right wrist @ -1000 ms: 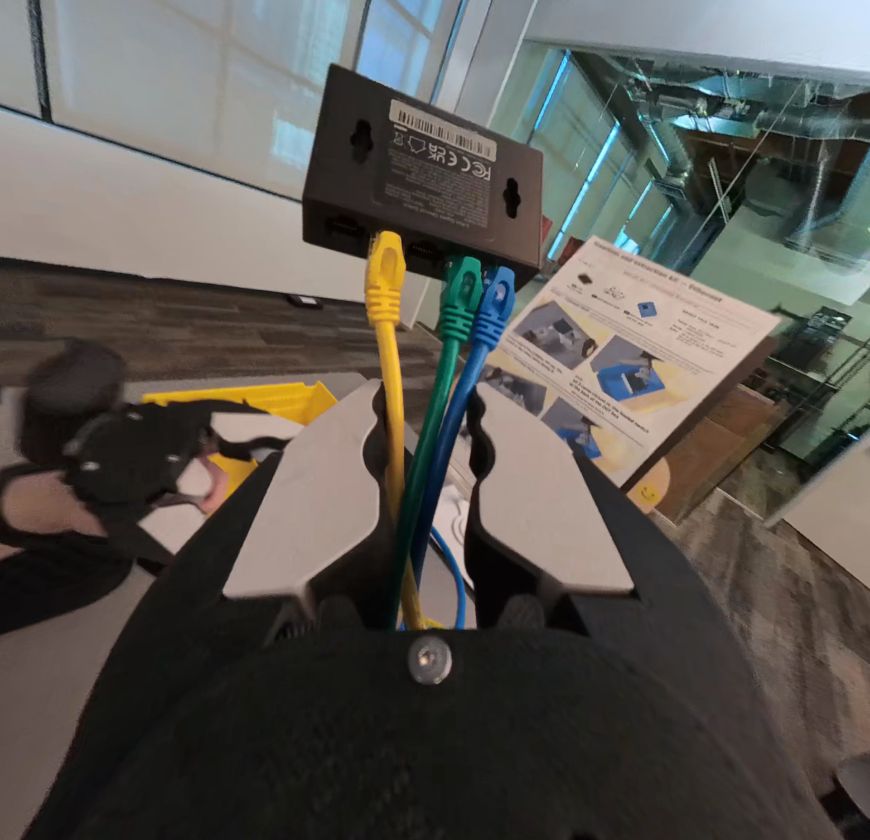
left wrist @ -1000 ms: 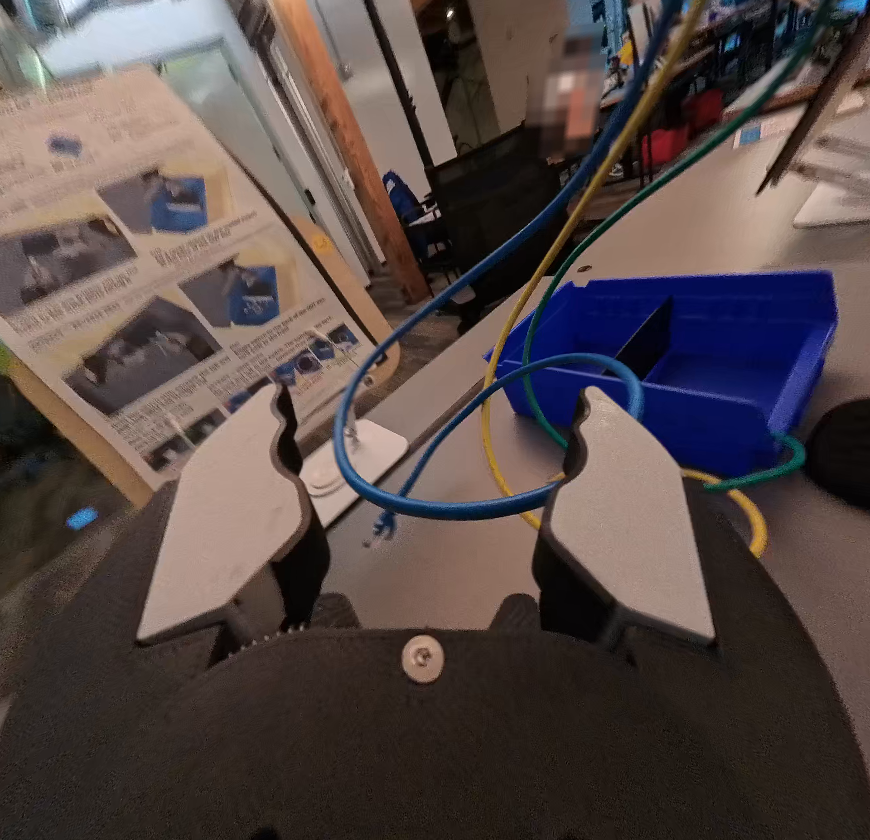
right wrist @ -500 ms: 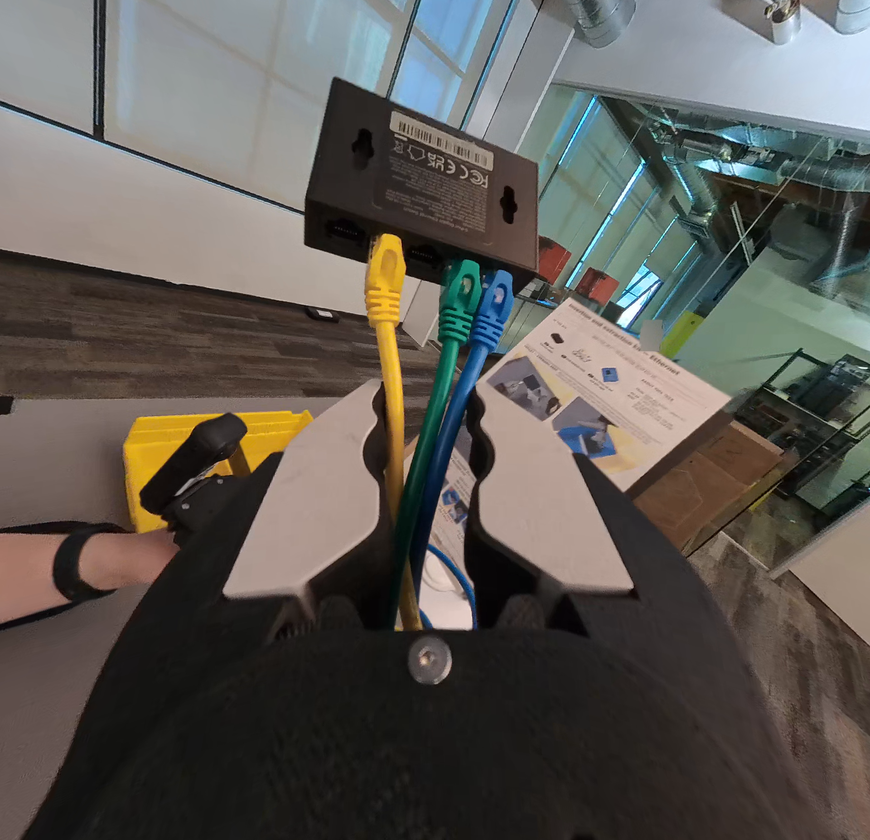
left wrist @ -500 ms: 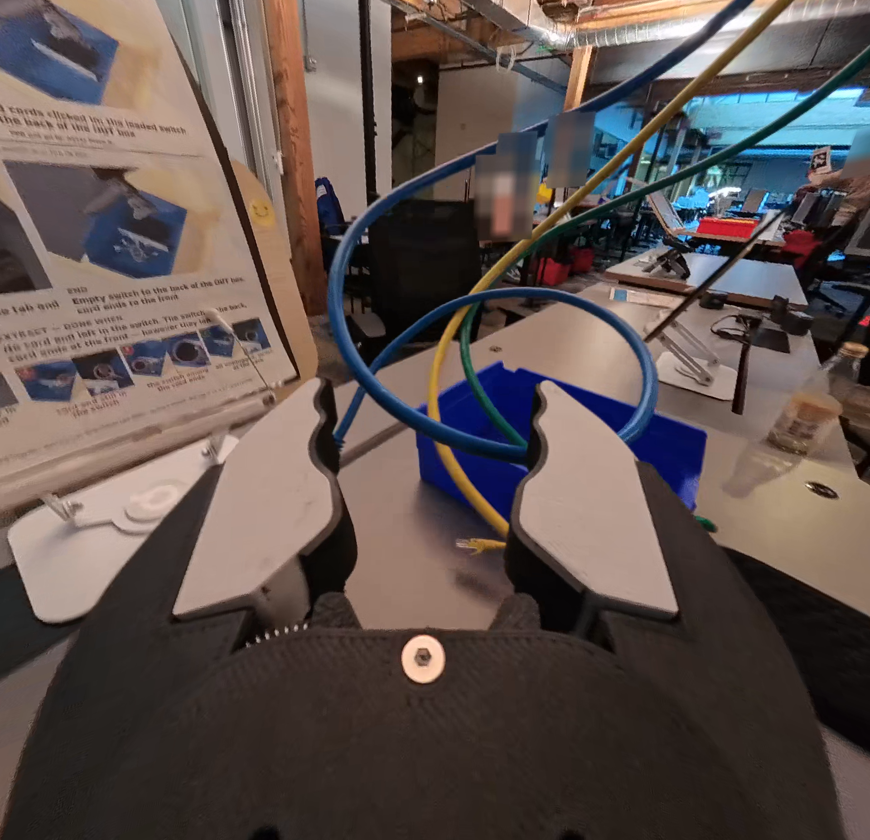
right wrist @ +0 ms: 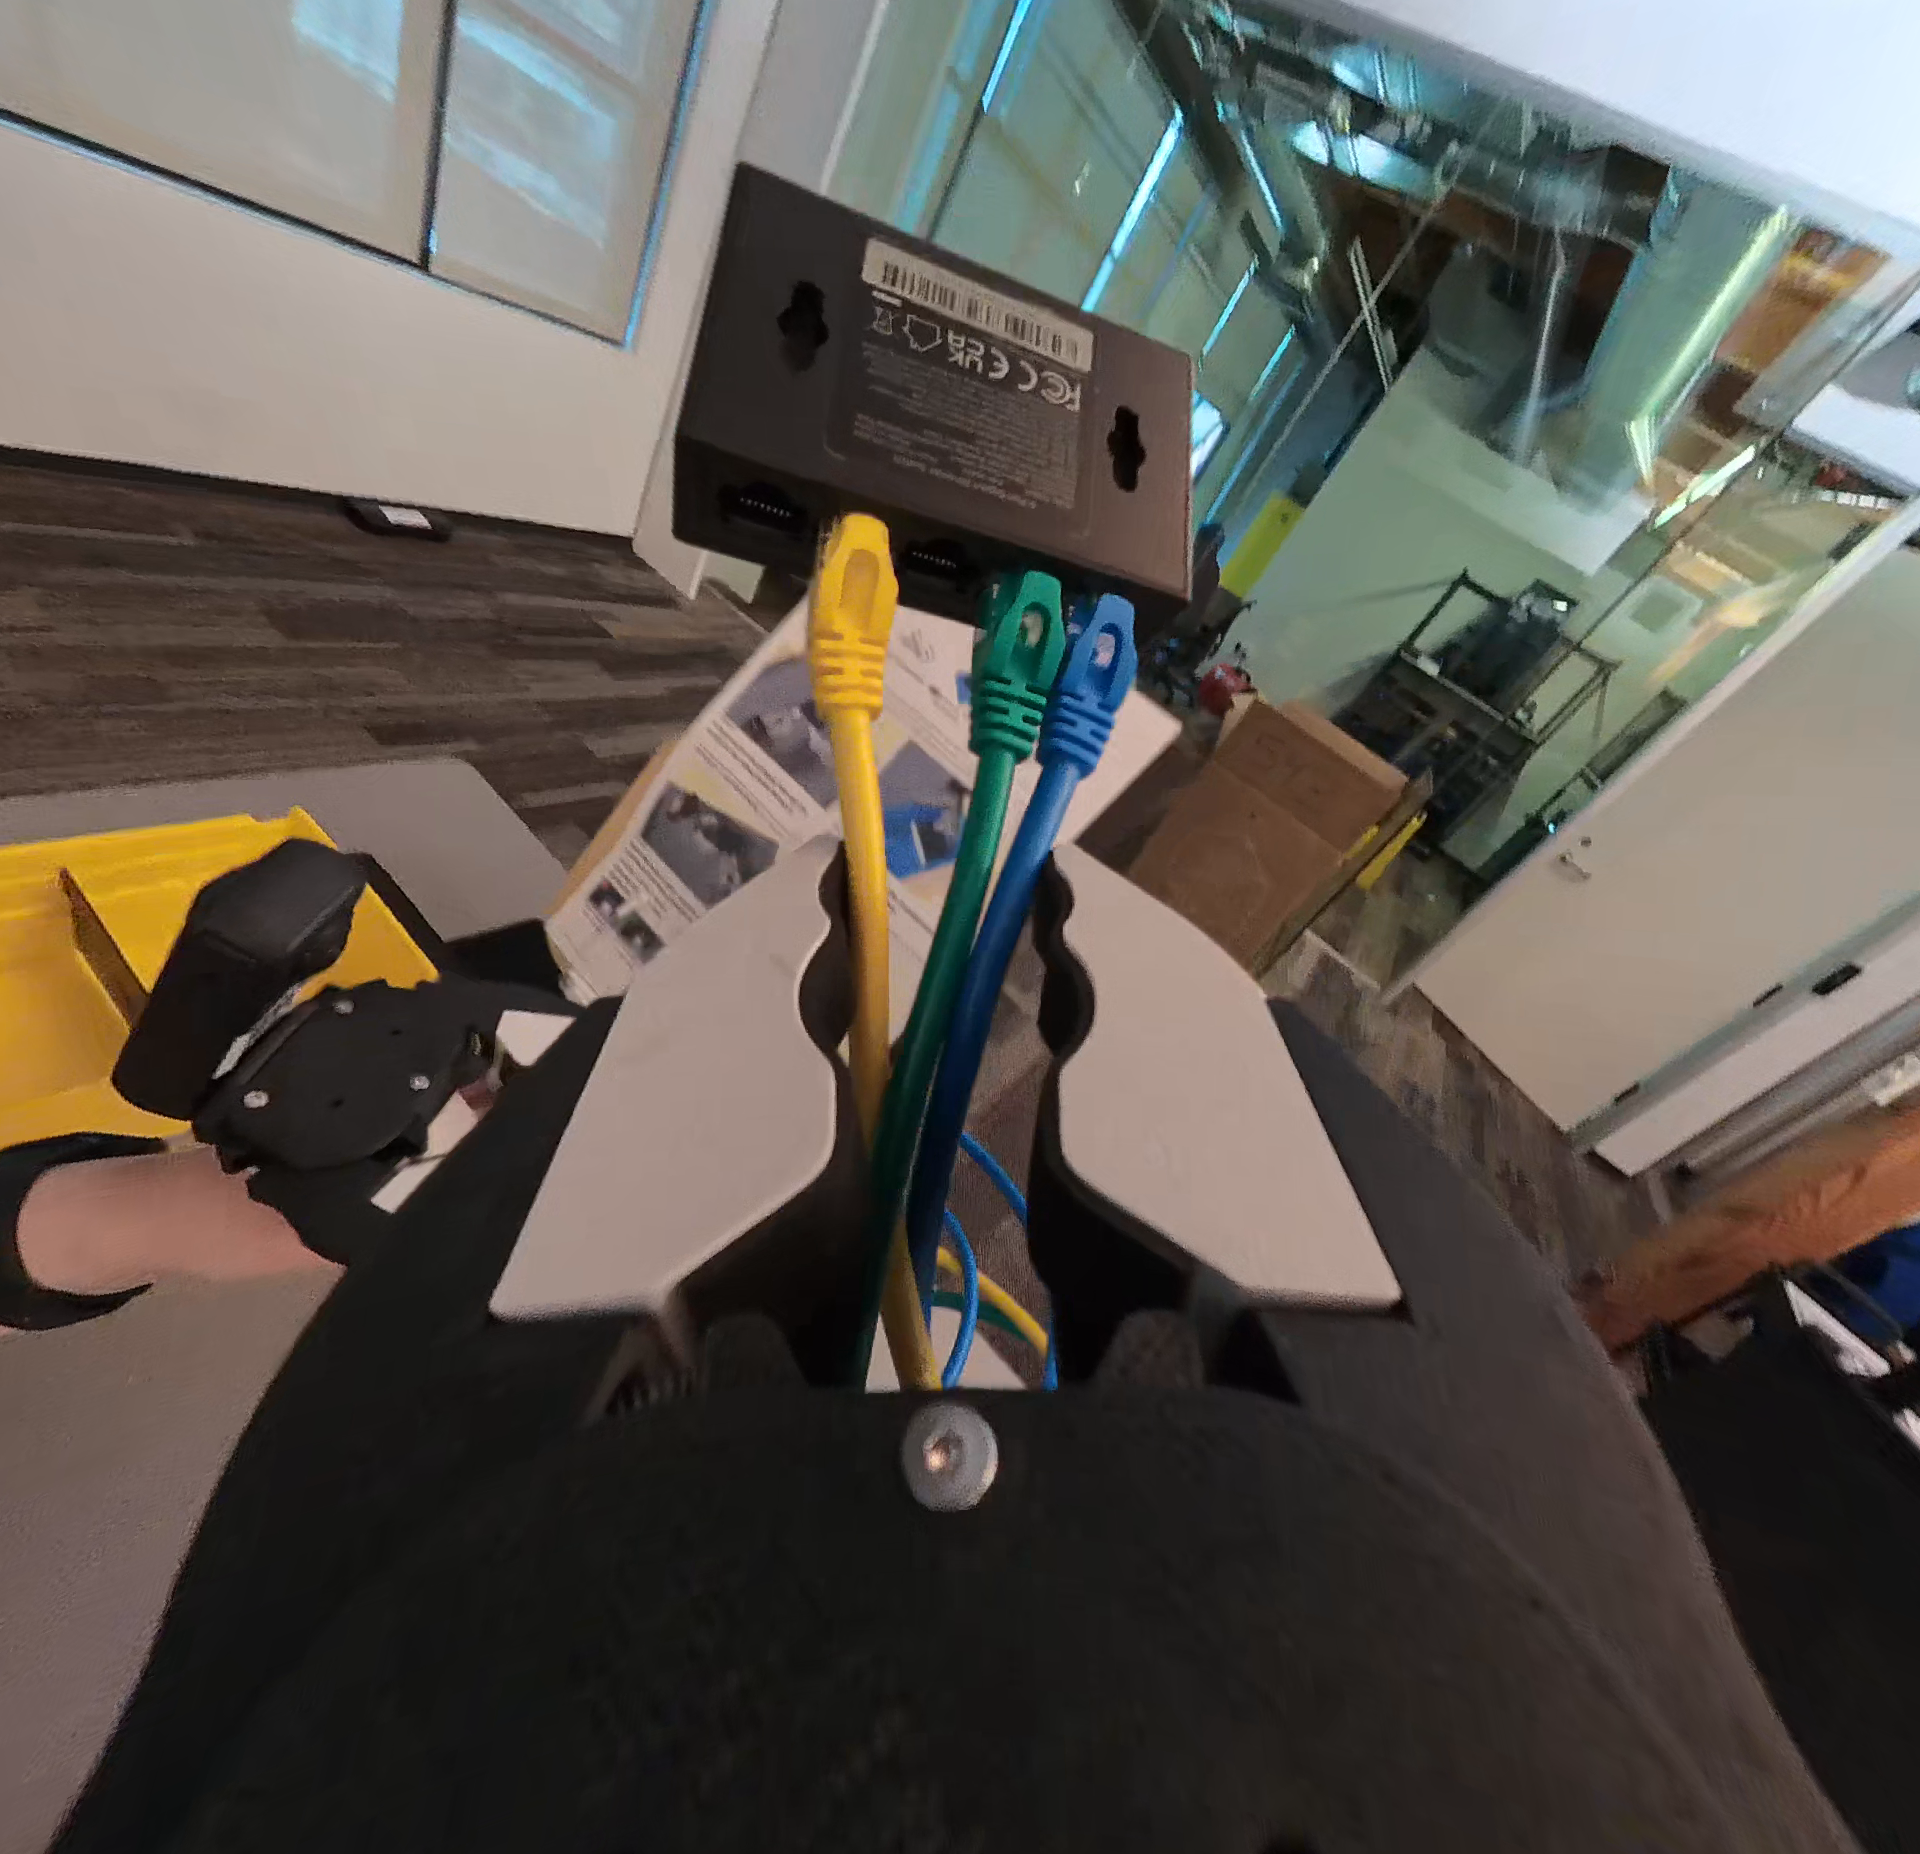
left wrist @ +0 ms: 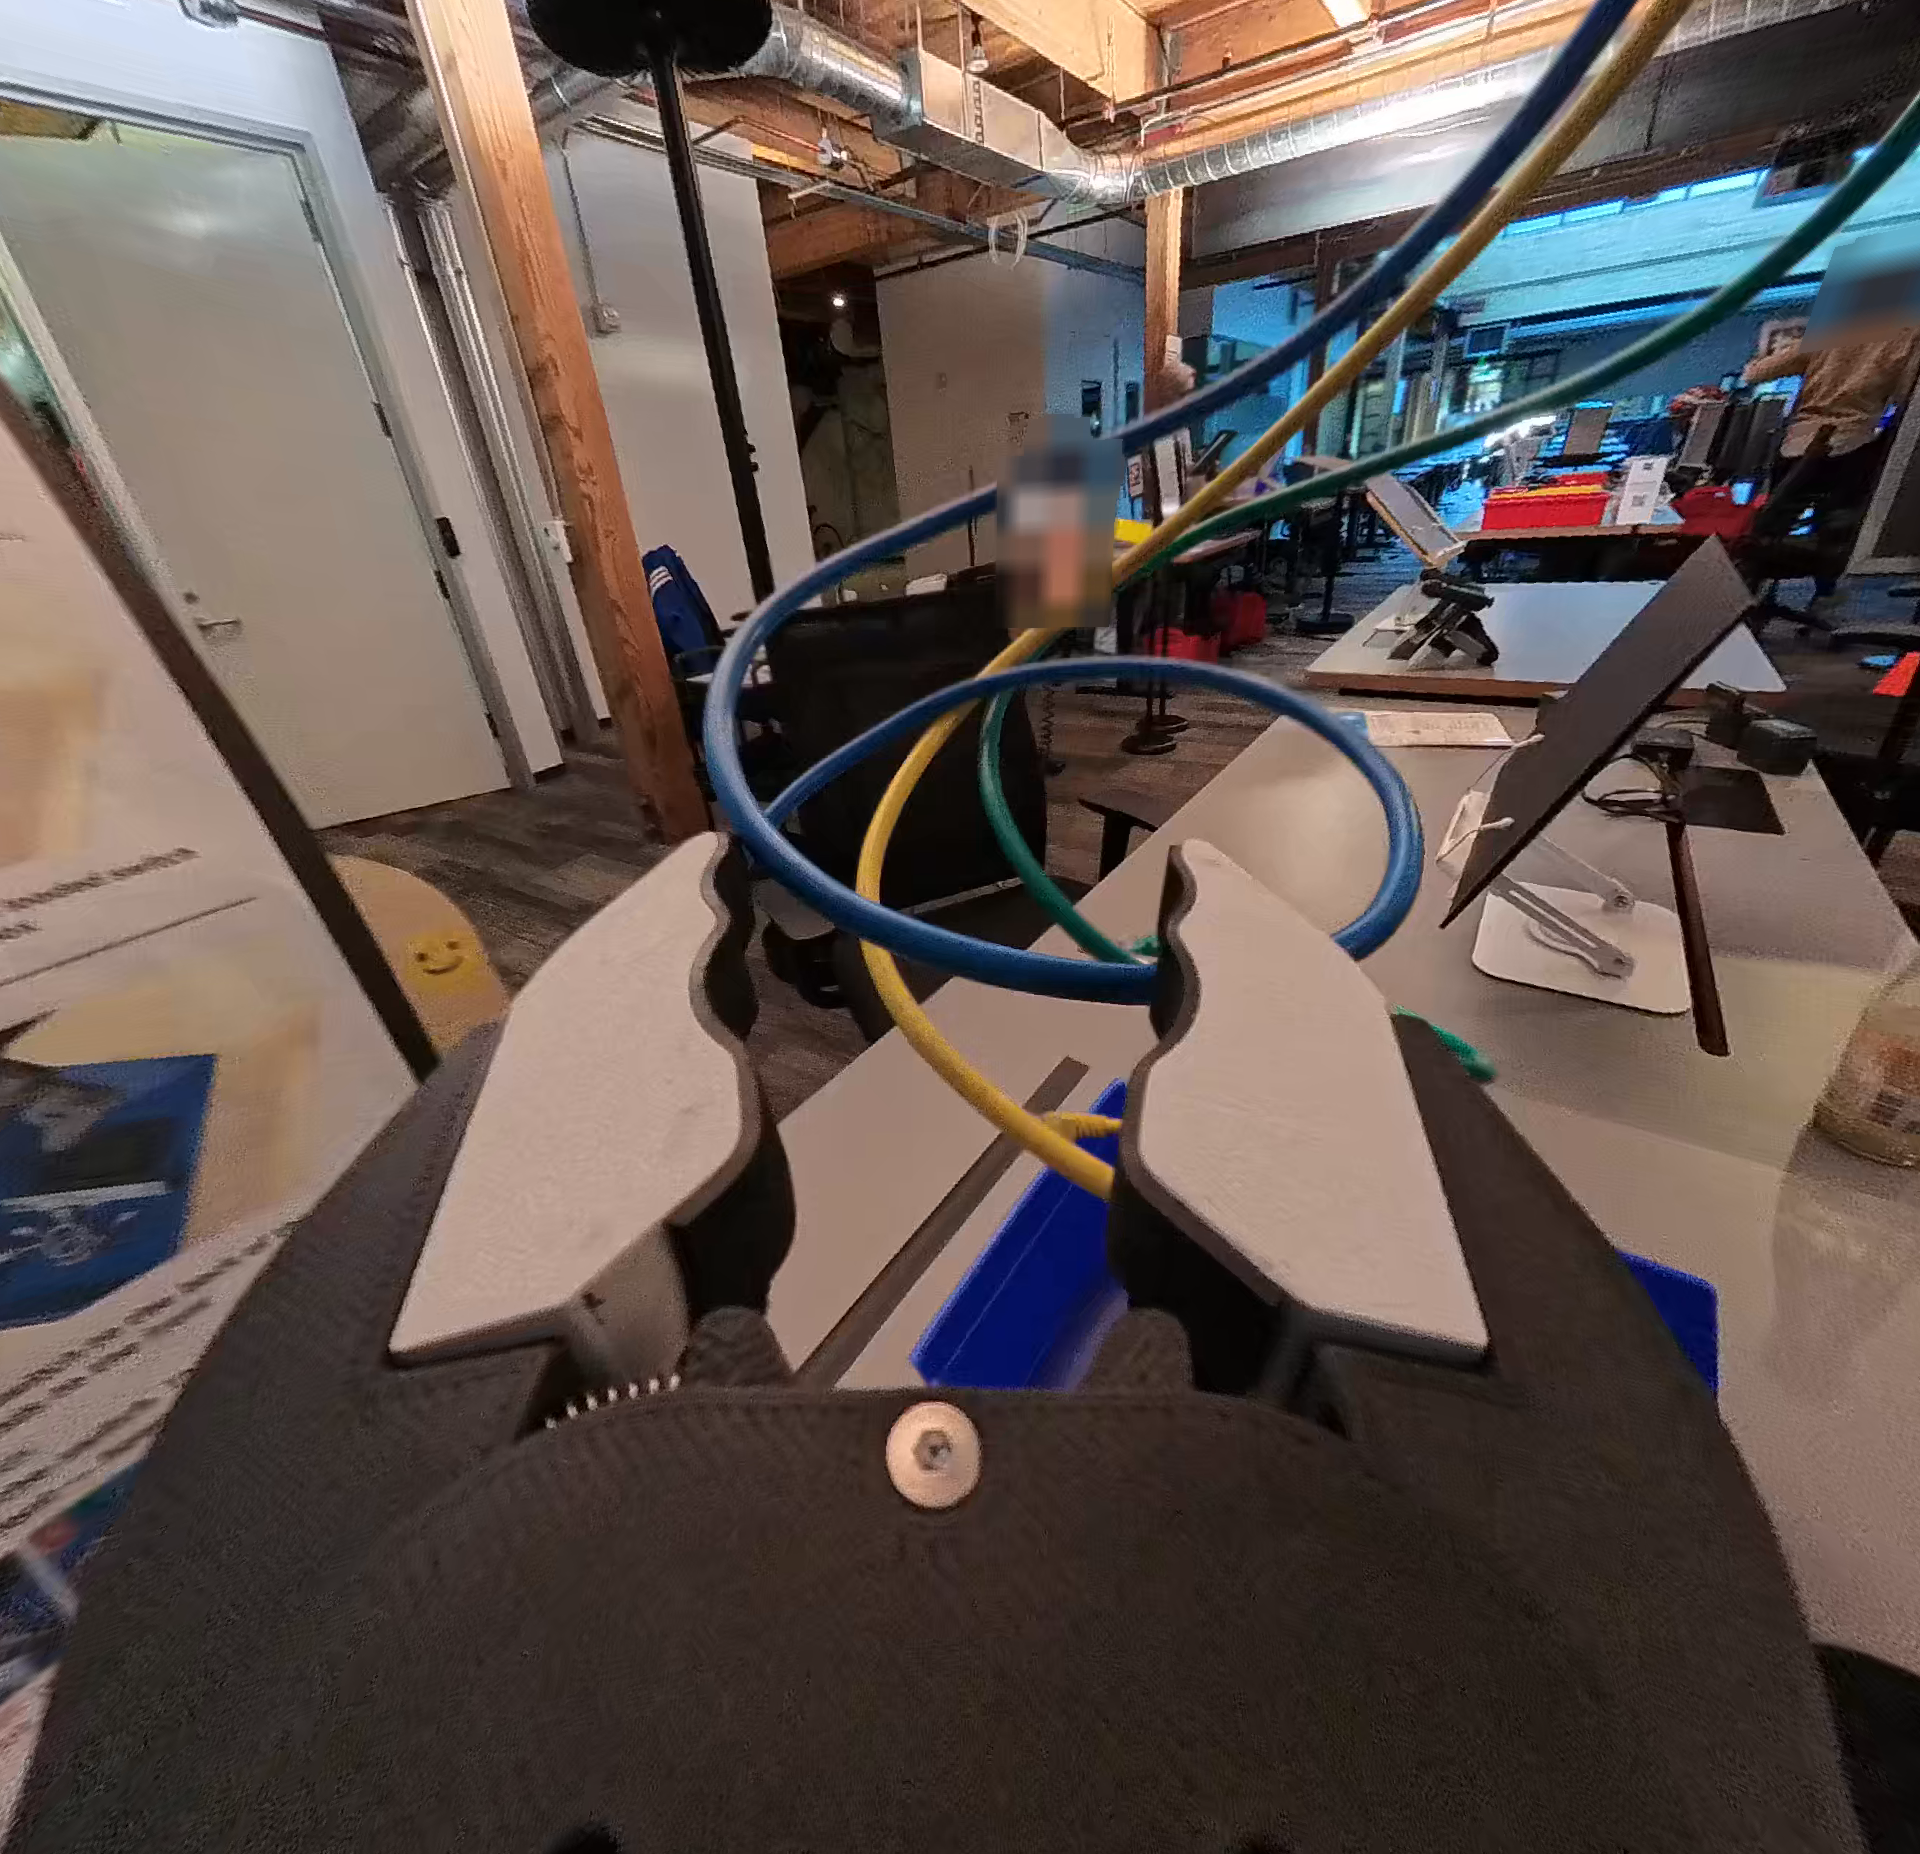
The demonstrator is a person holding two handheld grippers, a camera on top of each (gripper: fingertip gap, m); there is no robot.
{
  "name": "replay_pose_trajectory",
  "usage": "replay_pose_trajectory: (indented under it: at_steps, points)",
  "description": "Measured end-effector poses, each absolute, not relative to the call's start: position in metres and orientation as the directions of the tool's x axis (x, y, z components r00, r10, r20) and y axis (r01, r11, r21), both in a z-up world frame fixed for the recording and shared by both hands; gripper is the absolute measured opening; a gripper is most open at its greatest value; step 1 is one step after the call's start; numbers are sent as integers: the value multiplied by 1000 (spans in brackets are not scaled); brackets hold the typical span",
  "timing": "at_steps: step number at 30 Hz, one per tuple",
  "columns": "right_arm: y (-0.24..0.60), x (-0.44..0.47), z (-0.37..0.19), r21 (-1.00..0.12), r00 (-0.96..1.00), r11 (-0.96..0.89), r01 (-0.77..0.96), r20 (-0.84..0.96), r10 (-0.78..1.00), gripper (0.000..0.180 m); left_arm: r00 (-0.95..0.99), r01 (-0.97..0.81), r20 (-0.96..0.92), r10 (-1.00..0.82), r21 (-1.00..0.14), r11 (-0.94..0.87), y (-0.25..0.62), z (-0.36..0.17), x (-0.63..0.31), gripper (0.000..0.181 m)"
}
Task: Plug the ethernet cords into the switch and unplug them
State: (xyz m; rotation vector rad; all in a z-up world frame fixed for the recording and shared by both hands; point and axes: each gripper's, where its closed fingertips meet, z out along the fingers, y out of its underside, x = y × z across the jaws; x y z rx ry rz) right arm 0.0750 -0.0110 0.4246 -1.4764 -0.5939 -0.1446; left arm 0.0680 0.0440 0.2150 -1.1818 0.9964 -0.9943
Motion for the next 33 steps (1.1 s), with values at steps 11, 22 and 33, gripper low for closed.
replay_pose_trajectory:
  at_steps: [11,22,33]
  points:
    - [36,147,252,-921,900,-112,374,331,284,33,191,-170,-33,-981,-985,0,52,44,124,66]
    - [22,174,131,-921,910,-171,349,290,296,33,117,32,207,-971,-978,-204,54,61,85,72]
    - [13,135,91,-770,763,10,638,633,133,35,-239,86,667,-706,-710,-699,33,135,108,40]
